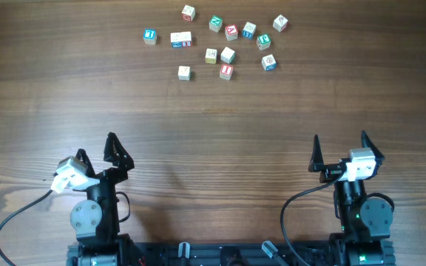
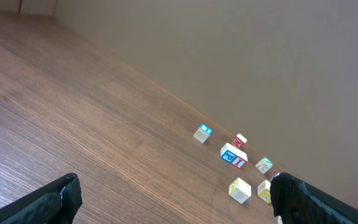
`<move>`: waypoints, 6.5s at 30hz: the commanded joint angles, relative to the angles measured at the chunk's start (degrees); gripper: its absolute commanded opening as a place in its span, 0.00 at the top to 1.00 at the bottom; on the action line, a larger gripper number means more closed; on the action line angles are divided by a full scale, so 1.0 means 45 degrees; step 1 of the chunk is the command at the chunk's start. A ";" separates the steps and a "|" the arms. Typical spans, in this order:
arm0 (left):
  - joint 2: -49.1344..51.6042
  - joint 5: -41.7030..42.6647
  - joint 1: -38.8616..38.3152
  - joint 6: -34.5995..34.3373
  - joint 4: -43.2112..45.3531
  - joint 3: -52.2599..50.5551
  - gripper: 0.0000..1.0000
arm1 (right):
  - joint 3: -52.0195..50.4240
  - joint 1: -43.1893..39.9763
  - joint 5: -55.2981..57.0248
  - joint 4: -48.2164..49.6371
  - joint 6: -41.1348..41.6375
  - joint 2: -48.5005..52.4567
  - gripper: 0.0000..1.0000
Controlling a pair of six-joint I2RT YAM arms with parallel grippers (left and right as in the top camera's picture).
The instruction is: Form a horizontal line
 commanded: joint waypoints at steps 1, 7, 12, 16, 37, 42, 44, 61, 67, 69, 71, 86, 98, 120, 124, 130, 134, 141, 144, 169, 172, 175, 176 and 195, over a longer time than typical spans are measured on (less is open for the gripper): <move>-0.0083 0.0097 0.0083 -0.0024 0.0000 -0.0078 0.00 | -0.0015 -0.0063 -0.0209 0.0044 -0.0141 -0.0087 0.00; -0.0083 0.0097 0.0083 -0.0024 0.0000 -0.0078 0.00 | -0.0015 -0.0063 -0.0204 0.0044 -0.0141 -0.0087 0.00; -0.0083 0.0097 0.0083 -0.0024 0.0000 -0.0078 0.00 | -0.0015 -0.0063 -0.0209 0.0044 -0.0141 -0.0087 0.00; -0.0083 0.0097 0.0083 -0.0024 0.0000 -0.0078 0.00 | -0.0015 -0.0063 -0.0204 0.0044 -0.0141 -0.0087 0.00; -0.0083 0.0087 0.0087 -0.0024 0.0015 -0.0078 0.00 | -0.0015 -0.0063 -0.0204 0.0044 -0.0141 -0.0087 0.00; -0.0083 0.0000 0.0087 -0.0024 0.0029 -0.0078 0.00 | -0.0015 -0.0063 -0.0204 0.0044 -0.0136 -0.0087 0.00; -0.0083 0.0000 0.0083 -0.0024 0.0029 -0.0078 0.00 | -0.0015 -0.0063 -0.0204 0.0044 -0.0136 -0.0087 0.00; -0.0083 0.0000 0.0087 -0.0024 0.0029 -0.0078 0.00 | -0.0015 -0.0063 -0.0204 0.0049 -0.0141 -0.0087 0.00; -0.0083 0.0000 0.0087 -0.0024 0.0029 -0.0078 0.00 | -0.0015 -0.0063 -0.0204 0.0044 -0.0141 -0.0087 0.00; -0.0083 0.0000 0.0087 -0.0029 0.0034 -0.0078 0.00 | -0.0015 -0.0063 -0.0209 0.0044 -0.0136 -0.0087 0.00; -0.0083 0.0005 0.0087 -0.0029 0.0044 -0.0078 0.00 | -0.0015 -0.0063 -0.0204 0.0044 -0.0136 -0.0087 0.00; 0.4915 0.4065 0.0083 0.1035 -0.5071 0.9151 0.00 | -0.0015 -0.0063 -0.0204 0.0044 -0.0141 -0.0087 0.00; 1.9793 0.4911 0.0083 0.3415 -1.6466 2.5315 0.00 | -0.0015 -0.0063 -0.0204 0.0049 -0.0141 -0.0087 0.00; 2.2246 0.4653 -0.0869 0.2254 -1.1720 2.5621 0.96 | -0.0015 -0.0063 -0.0209 0.0049 -0.0141 -0.0087 0.00; 2.3567 0.3968 -0.1904 0.2254 -1.0758 2.5621 0.96 | -0.0015 -0.0063 -0.0204 0.0044 -0.0141 -0.0087 0.00; 2.5942 0.3264 -0.3410 0.2254 -0.9151 2.5621 0.96 | -0.0015 -0.0063 -0.0209 0.0044 -0.0141 -0.0087 0.00; 2.7734 0.3211 -0.4478 0.2259 -0.7601 2.5621 0.95 | -0.0015 -0.0063 -0.0209 0.0044 -0.0136 -0.0087 0.00; 2.9463 0.2739 -0.5571 0.2263 -0.6135 2.5611 0.82 | -0.0015 -0.0063 -0.0204 0.0049 -0.0141 -0.0087 0.00; 2.9925 0.2254 -0.5867 0.2263 -0.6047 2.5611 0.62 | -0.0015 -0.0063 -0.0209 0.0044 -0.0136 -0.0087 0.00; 3.1445 0.0981 -0.6169 0.2351 -0.6193 2.5480 0.62 | -0.0015 -0.0063 -0.0209 0.0044 -0.0141 -0.0087 0.00; 3.1445 0.0981 -0.6169 0.2356 -0.6445 2.5480 0.52 | -0.0015 -0.0063 -0.0209 0.0049 -0.0141 -0.0087 0.00; 3.1445 0.0869 -0.6164 0.2351 -0.6465 2.5480 0.58 | -0.0015 -0.0063 -0.0204 0.0044 -0.0141 -0.0087 0.00; 3.1445 0.0675 -0.6164 0.2351 -0.6407 2.5480 0.58 | -0.0015 -0.0063 -0.0204 0.0049 -0.0141 -0.0087 0.00; 2.9769 0.0039 -0.6169 0.2351 -0.6907 2.5495 0.68 | -0.0015 -0.0063 -0.0209 0.0044 -0.0136 -0.0087 0.00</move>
